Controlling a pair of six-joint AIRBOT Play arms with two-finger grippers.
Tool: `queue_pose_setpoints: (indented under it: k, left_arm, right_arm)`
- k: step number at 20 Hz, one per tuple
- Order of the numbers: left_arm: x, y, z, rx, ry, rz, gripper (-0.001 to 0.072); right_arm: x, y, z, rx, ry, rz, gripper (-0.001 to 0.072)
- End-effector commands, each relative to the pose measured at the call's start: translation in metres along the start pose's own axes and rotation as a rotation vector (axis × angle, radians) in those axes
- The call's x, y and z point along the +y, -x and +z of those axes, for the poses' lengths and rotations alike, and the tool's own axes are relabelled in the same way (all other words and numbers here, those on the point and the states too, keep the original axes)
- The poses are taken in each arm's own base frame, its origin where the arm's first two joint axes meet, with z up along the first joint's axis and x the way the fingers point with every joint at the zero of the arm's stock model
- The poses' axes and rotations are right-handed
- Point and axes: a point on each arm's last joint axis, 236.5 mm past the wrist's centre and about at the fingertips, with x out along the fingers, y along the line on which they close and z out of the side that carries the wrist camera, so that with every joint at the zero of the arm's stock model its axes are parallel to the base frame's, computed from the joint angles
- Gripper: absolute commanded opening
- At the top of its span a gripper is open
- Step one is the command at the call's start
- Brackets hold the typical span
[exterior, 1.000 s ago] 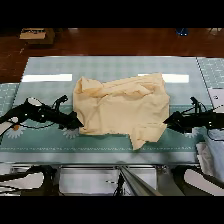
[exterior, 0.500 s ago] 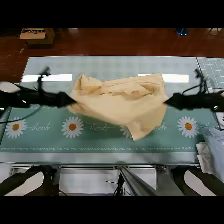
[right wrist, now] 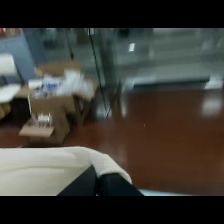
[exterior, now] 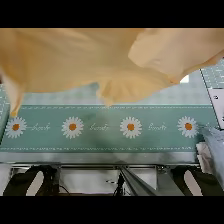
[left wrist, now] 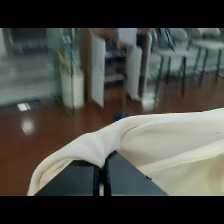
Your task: Fold the shirts.
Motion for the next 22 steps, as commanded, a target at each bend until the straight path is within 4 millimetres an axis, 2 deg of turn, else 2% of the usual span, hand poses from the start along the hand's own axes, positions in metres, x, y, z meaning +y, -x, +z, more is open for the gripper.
queue_pose_setpoints:
  k: [1,3,5,9,11,13,15,18,22]
  left_arm:
    - [-0.041,0.067,0.047,-0.099,-0.08,0.047,0.0019]
    - [-0.05,0.084,0.037,-0.039,-0.067,0.067,0.0019]
    - [-0.057,0.098,0.017,0.053,-0.036,0.081,0.0018]
    - [-0.071,0.111,-0.027,0.24,0.128,0.058,0.0019]
    - [-0.086,0.112,-0.046,0.337,0.211,-0.002,0.0019]
    - [-0.089,0.112,-0.064,0.429,0.25,-0.021,0.0018]
    - [-0.083,0.107,-0.093,0.563,0.298,-0.035,0.0019]
    - [-0.062,0.087,-0.15,0.741,0.385,-0.054,0.0019]
    - [-0.019,0.027,-0.241,0.842,0.593,-0.052,0.0019]
  right_arm:
    - [0.03,0.053,0.035,-0.069,0.039,-0.028,0.0024]
    - [0.032,0.073,0.031,-0.027,0.081,-0.077,0.0024]
    - [0.029,0.098,0.032,-0.014,0.122,-0.156,0.0024]
    - [0.022,0.138,0.04,-0.012,0.194,-0.282,0.0024]
    - [0.004,0.148,0.027,0.055,0.201,-0.368,0.0023]
    - [-0.022,0.149,0.0,0.198,0.203,-0.444,0.0023]
    - [-0.035,0.129,-0.032,0.374,0.166,-0.426,0.0023]
    - [-0.047,0.071,-0.078,0.618,0.075,-0.291,0.0023]
    - [-0.09,-0.024,-0.136,0.848,-0.078,-0.182,0.0023]
